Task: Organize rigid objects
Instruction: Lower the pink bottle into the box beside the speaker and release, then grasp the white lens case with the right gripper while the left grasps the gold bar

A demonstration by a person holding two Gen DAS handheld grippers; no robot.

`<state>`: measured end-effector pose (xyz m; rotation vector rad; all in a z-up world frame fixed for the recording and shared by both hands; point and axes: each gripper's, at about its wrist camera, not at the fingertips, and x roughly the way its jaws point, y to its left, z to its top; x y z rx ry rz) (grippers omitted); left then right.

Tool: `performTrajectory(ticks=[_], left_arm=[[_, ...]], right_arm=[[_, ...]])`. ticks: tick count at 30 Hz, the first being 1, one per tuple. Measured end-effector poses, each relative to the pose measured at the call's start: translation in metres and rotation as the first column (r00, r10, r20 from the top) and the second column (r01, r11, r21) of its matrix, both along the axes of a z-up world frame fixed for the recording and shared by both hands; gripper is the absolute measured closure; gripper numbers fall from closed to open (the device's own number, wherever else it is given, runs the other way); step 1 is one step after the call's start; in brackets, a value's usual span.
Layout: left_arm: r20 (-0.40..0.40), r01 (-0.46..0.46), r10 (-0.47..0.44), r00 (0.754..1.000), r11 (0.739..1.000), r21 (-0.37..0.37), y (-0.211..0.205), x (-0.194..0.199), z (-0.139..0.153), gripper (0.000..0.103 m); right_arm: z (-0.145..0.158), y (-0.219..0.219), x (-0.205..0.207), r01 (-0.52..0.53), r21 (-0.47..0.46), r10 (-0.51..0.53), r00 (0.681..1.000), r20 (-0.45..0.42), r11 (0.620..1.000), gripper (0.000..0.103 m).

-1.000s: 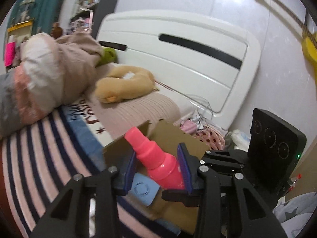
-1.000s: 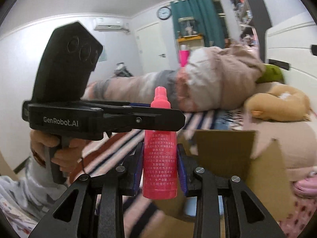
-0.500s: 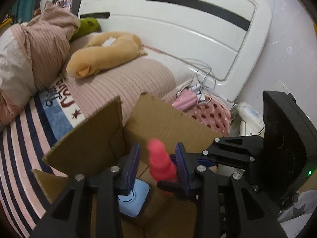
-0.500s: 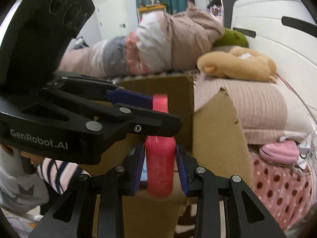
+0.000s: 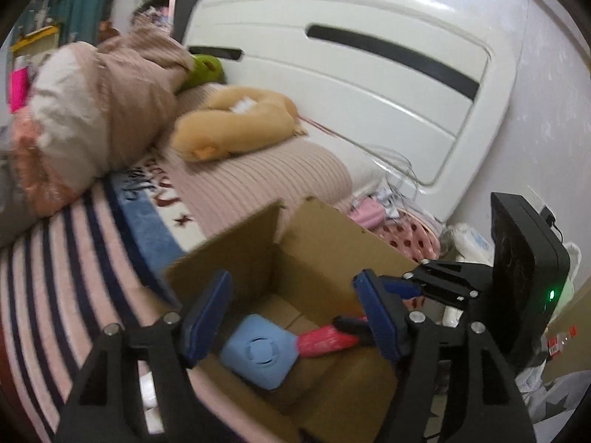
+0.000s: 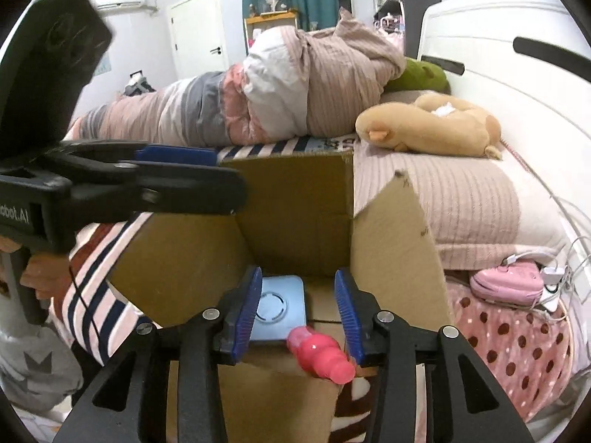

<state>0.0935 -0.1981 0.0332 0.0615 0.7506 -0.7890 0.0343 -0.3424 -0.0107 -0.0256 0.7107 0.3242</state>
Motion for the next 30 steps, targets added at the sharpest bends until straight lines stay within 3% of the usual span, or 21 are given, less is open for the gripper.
performTrajectory(ticks=[6, 11, 15, 22, 30], left_arm=[[0.064, -0.149, 0.15, 0.987, 0.989, -0.02, 0.079, -0.017, 0.013, 0.024], [0.092, -0.304, 0.303, 0.949, 0.953, -0.004, 0.158, -0.03, 0.007, 0.019], [0.079, -0.382, 0.381, 0.921, 0.924, 0.009, 0.207, -0.039, -0.013, 0.017], [0.008, -0.472, 0.472, 0.882, 0.881, 0.034, 0.263, -0.042, -0.075, 0.017], [-0.144, -0.432, 0.433, 0.89, 0.901, 0.041, 0.263, -0.024, -0.151, 0.017]], right_arm=[[0.025, 0.04, -0.01, -0.094, 0.002, 0.093, 0.994, 0.048, 0.996, 0.062], [0.046, 0.092, -0.017, -0.221, 0.036, 0.217, 0.972, 0.091, 0.975, 0.062], [0.047, 0.139, -0.014, -0.338, 0.07, 0.335, 0.941, 0.058, 0.938, 0.062], [-0.009, 0.2, 0.0, -0.432, 0.08, 0.439, 0.892, -0.108, 0.898, 0.062], [-0.102, 0.215, 0.023, -0.421, 0.055, 0.419, 0.868, -0.267, 0.906, 0.062]])
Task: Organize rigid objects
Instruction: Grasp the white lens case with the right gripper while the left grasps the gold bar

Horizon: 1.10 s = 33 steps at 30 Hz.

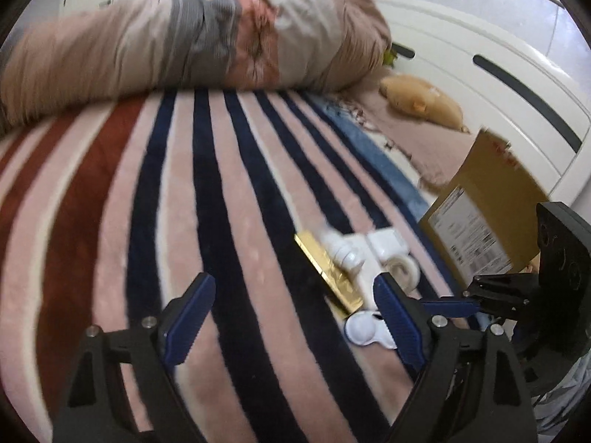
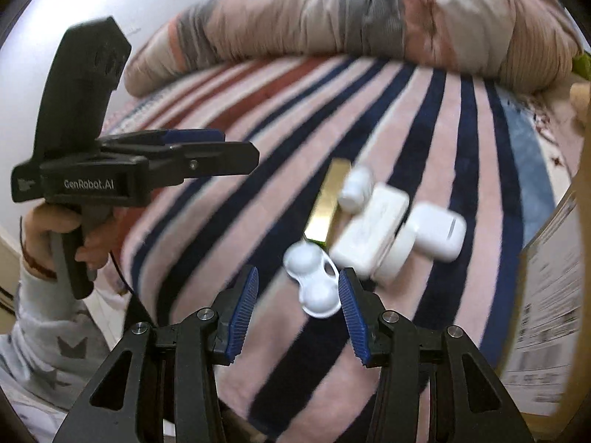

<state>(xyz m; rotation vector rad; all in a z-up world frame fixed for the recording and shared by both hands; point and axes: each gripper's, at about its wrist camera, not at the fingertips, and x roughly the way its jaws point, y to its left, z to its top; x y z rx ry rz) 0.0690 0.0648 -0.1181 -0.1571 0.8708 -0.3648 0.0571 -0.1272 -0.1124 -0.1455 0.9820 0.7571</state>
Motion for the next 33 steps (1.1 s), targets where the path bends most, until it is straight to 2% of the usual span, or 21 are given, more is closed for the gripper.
performTrajectory(ticks=[4, 6, 8, 9, 13, 17, 24, 27, 29, 33], left_arm=[[-0.049, 0.025, -0.028, 0.998, 0.998, -0.054, -0.011, 0.008, -0.021, 0.017], [-0.072, 0.034, -0.039, 0.997, 0.998, -0.058, -0.02, 0.015, -0.03, 0.018], [-0.085, 0.055, -0.06, 0.995, 0.997, -0.061, -0.029, 0.02, -0.036, 0.028], [-0.091, 0.065, -0.07, 0.993, 0.996, -0.066, -0.033, 0.022, -0.038, 0.032], [-0.116, 0.047, -0.056, 0.992, 0.996, -0.082, -0.041, 0.035, -0.044, 0.058], [-0.12, 0.056, -0.06, 0.991, 0.998, -0.043, -0.049, 0.038, -0.045, 0.069], [-0.131, 0.046, -0.049, 0.99, 0.999, -0.026, -0.051, 0.039, -0.046, 0.071], [-0.118, 0.038, -0.036, 0.992, 0.999, 0.013, -0.056, 0.037, -0.046, 0.072], [-0.12, 0.047, -0.043, 0.992, 0.998, 0.03, -0.056, 0.034, -0.043, 0.079], [-0.143, 0.039, -0.034, 0.989, 0.999, 0.032, -0.04, 0.02, -0.035, 0.087]], right_arm=[[-0.02, 0.004, 0.004, -0.022, -0.042, 0.023, 1.0, 0.004, 0.999, 0.062], [-0.026, 0.006, 0.006, -0.031, -0.034, 0.031, 1.0, -0.001, 0.999, 0.068], [-0.029, 0.004, 0.009, -0.018, -0.021, 0.018, 1.0, 0.007, 1.0, 0.077], [-0.03, 0.002, 0.009, -0.019, -0.016, 0.02, 1.0, 0.006, 1.0, 0.077], [-0.03, 0.0, 0.001, -0.024, -0.044, 0.026, 0.999, 0.038, 0.999, 0.077], [-0.032, -0.014, -0.003, 0.027, -0.072, -0.025, 0.999, 0.028, 0.997, 0.077], [-0.036, -0.025, -0.003, 0.062, -0.045, -0.062, 0.998, -0.001, 0.997, 0.077], [-0.037, -0.023, -0.004, 0.067, -0.046, -0.066, 0.998, 0.004, 0.997, 0.077], [-0.038, -0.021, -0.002, 0.071, -0.043, -0.071, 0.997, 0.003, 0.997, 0.077], [-0.036, -0.022, -0.006, 0.071, -0.039, -0.071, 0.997, 0.01, 0.997, 0.077]])
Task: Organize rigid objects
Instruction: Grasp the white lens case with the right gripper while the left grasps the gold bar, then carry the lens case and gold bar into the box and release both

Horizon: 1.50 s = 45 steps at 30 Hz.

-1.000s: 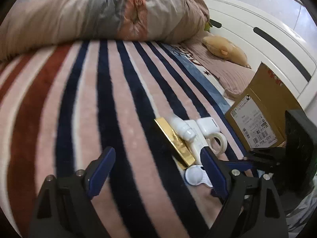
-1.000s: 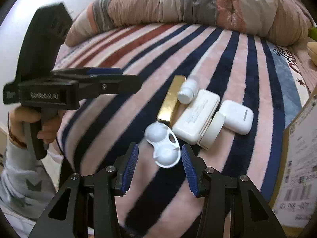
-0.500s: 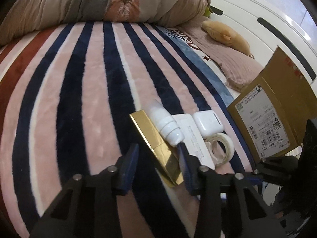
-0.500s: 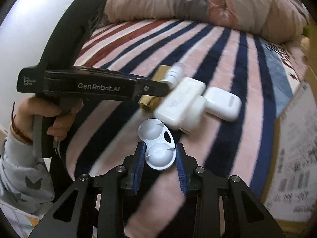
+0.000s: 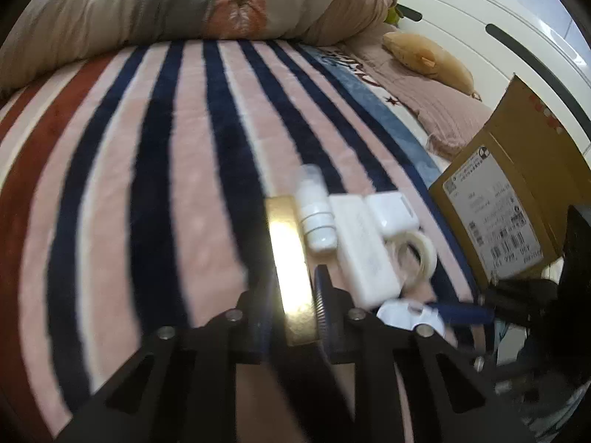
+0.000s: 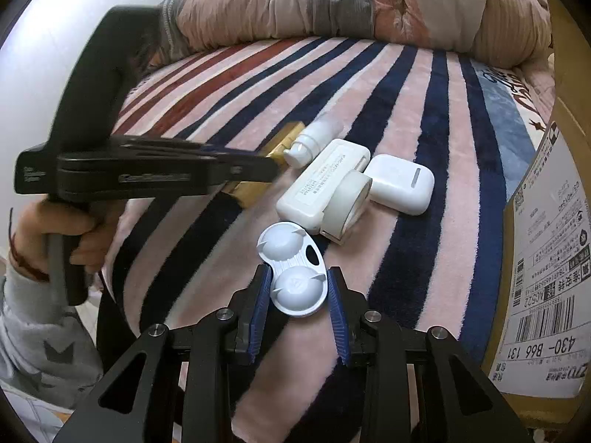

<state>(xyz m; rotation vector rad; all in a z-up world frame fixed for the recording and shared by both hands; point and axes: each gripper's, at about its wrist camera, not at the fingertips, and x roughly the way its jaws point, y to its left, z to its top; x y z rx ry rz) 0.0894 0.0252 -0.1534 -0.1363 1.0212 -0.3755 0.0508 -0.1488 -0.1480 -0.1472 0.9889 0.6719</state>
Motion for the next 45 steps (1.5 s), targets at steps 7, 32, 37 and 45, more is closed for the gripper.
performTrajectory(ticks=[7, 32, 37, 45], left_arm=[[-0.011, 0.03, -0.029, 1.0, 0.998, 0.059, 0.02, -0.037, 0.008, 0.088], [0.12, -0.085, 0.082, 0.989, 0.996, 0.016, 0.03, -0.056, 0.012, 0.088], [0.182, -0.103, 0.099, 0.978, 0.995, 0.014, 0.043, -0.071, 0.045, 0.088], [0.37, -0.011, 0.01, 0.929, 1.0, 0.0, 0.022, -0.084, 0.143, 0.088]], right_arm=[[0.0, 0.004, -0.007, -0.031, 0.003, 0.031, 1.0, 0.001, 1.0, 0.077], [-0.003, 0.033, -0.011, -0.096, -0.062, 0.102, 0.989, 0.106, 0.993, 0.076], [0.021, 0.04, -0.026, -0.107, -0.044, 0.114, 0.978, 0.173, 0.993, 0.076], [0.108, 0.018, -0.053, -0.074, 0.062, 0.049, 0.94, 0.339, 0.995, 0.076]])
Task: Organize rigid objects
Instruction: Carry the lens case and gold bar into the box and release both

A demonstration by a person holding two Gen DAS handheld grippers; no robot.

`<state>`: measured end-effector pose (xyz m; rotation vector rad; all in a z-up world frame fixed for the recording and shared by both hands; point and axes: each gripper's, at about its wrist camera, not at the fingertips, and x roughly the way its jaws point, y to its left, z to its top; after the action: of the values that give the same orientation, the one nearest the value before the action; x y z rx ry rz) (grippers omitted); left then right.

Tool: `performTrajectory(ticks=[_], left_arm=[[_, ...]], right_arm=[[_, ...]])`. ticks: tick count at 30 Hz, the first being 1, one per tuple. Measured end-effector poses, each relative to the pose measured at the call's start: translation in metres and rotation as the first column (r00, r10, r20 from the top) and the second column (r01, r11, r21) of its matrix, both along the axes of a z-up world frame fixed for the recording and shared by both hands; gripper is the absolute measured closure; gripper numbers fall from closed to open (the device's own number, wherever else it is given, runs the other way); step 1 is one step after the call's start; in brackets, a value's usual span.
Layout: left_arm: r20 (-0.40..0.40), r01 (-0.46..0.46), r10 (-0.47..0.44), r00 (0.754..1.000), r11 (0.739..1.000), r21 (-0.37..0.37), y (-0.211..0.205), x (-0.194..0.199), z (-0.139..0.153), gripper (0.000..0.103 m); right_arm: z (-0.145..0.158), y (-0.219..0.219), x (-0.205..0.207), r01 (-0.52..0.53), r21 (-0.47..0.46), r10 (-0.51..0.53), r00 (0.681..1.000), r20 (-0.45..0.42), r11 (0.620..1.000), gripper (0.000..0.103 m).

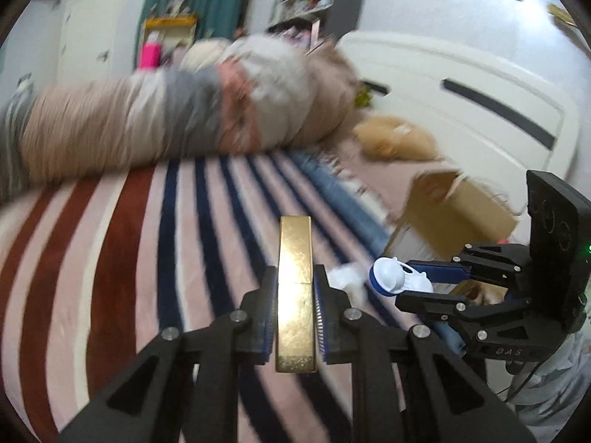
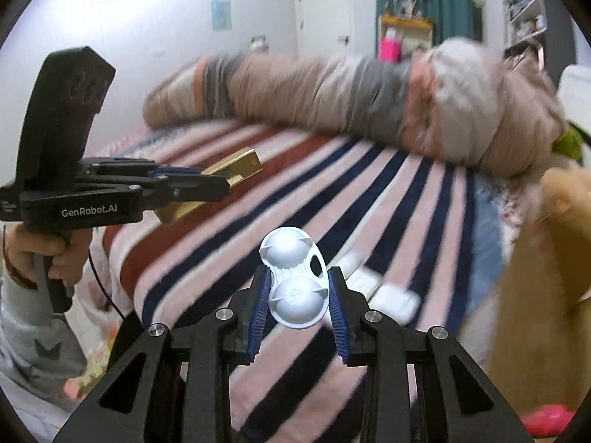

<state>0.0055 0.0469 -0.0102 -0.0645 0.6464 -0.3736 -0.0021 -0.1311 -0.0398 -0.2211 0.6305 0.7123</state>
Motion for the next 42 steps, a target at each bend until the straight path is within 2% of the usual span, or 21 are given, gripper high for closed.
performTrajectory(ticks=[3, 7, 10, 11, 14, 17, 22, 27, 30, 33, 42], left_arm=[[0.056, 0.086, -0.085, 0.995, 0.996, -0.007, -0.029, 0.005, 0.033, 0.088], [0.078, 0.233, -0.232, 0.97, 0.972, -0.006, -0.091, 0.024, 0.061, 0.088], [0.061, 0.317, -0.316, 0.947, 0.948, -0.001, -0.138, 0.038, 0.065, 0.088], [0.051, 0.342, -0.342, 0.938, 0.94, 0.002, -0.154, 0.042, 0.063, 0.088], [0.001, 0.403, -0.403, 0.915, 0.915, 0.01, -0.197, 0.055, 0.055, 0.088], [-0.05, 0.432, -0.43, 0.901, 0.901, 0.039, -0.228, 0.066, 0.042, 0.088], [-0.109, 0.458, -0.45, 0.887, 0.887, 0.065, -0.249, 0.069, 0.026, 0.088], [-0.159, 0.489, -0.472, 0.867, 0.868, 0.083, -0.257, 0.066, 0.014, 0.088], [-0.185, 0.495, -0.476, 0.86, 0.866, 0.073, -0.258, 0.068, 0.008, 0.088], [-0.194, 0.502, -0.483, 0.854, 0.862, 0.066, -0.26, 0.067, 0.004, 0.088], [-0.192, 0.516, -0.501, 0.844, 0.856, 0.037, -0.257, 0.064, 0.004, 0.088]], right_arm=[[0.03, -0.032, -0.005, 0.081, 0.022, -0.082, 0.994, 0.068, 0.997, 0.076], [0.05, -0.092, -0.003, 0.234, 0.047, -0.238, 0.966, 0.099, 0.971, 0.076], [0.043, -0.139, 0.01, 0.366, 0.018, -0.366, 0.927, 0.081, 0.93, 0.076], [0.036, -0.157, 0.016, 0.421, -0.003, -0.42, 0.905, 0.065, 0.907, 0.076], [0.021, -0.186, 0.029, 0.471, -0.031, -0.47, 0.882, 0.033, 0.882, 0.076], [0.008, -0.199, 0.042, 0.488, -0.05, -0.488, 0.873, 0.013, 0.872, 0.076], [-0.004, -0.204, 0.056, 0.487, -0.078, -0.488, 0.873, 0.012, 0.87, 0.076], [-0.008, -0.208, 0.051, 0.477, -0.068, -0.476, 0.879, 0.023, 0.876, 0.059], [-0.008, -0.209, 0.05, 0.479, -0.06, -0.478, 0.878, 0.031, 0.876, 0.057], [-0.008, -0.211, 0.049, 0.478, -0.041, -0.478, 0.878, 0.019, 0.877, 0.057], [-0.007, -0.207, 0.05, 0.476, -0.058, -0.476, 0.879, 0.026, 0.877, 0.056]])
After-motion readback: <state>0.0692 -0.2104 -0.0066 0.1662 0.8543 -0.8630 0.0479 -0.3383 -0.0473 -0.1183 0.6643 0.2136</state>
